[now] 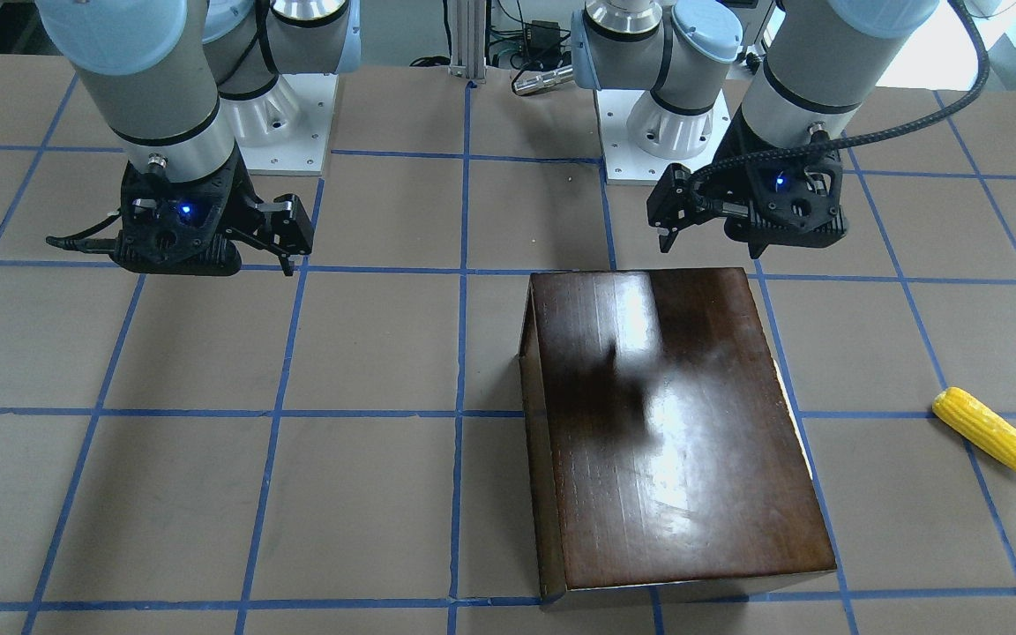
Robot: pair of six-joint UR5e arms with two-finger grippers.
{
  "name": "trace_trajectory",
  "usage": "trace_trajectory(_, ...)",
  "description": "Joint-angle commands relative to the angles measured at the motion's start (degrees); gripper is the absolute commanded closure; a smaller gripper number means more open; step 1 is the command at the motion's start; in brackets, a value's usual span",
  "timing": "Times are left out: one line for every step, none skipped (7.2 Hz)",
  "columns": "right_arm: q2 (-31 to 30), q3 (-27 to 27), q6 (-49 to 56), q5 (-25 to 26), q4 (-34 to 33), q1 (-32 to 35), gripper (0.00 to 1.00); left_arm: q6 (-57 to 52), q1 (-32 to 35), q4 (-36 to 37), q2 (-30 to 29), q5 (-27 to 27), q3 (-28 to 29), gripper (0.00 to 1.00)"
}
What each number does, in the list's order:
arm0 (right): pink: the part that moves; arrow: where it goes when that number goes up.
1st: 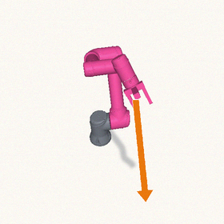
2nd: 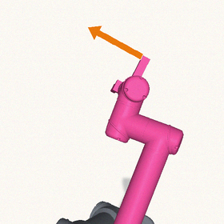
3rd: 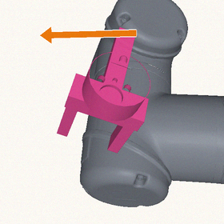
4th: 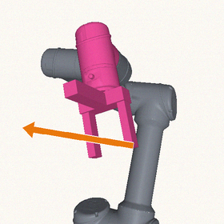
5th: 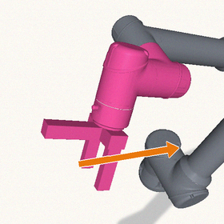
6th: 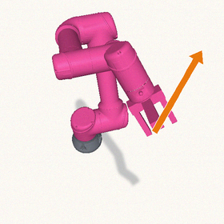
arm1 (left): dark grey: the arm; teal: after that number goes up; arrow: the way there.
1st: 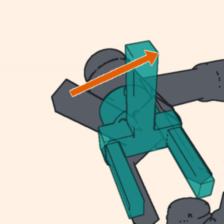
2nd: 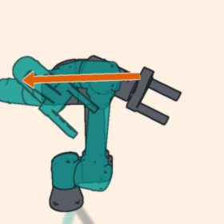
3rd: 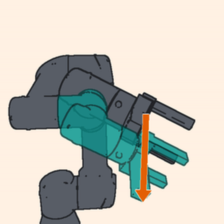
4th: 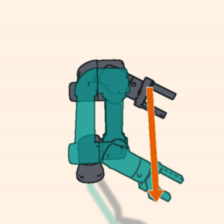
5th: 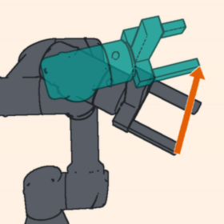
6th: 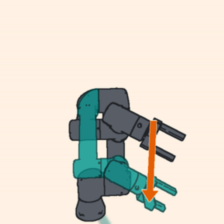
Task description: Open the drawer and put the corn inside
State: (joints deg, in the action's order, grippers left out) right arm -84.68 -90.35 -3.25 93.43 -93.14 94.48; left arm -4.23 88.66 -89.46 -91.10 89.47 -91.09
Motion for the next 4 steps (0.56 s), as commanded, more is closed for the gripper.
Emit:
trace_trajectory(-0.04,0.0,0.0,0.0,-0.03,0.0,0.0,0.01,-0.07,0.07,0.05,0.01,0.03,0.0)
trace_trajectory(-0.04,0.0,0.0,0.0,0.06,0.0,0.0,0.01,-0.07,0.07,0.05,0.01,0.03,0.0)
trace_trajectory(0.04,0.0,0.0,0.0,-0.03,0.0,0.0,0.18,0.1,0.07,0.05,0.01,0.12,0.0)
trace_trajectory(0.04,0.0,0.0,0.0,0.06,0.0,0.0,0.45,0.11,0.07,0.13,0.09,0.21,0.0)
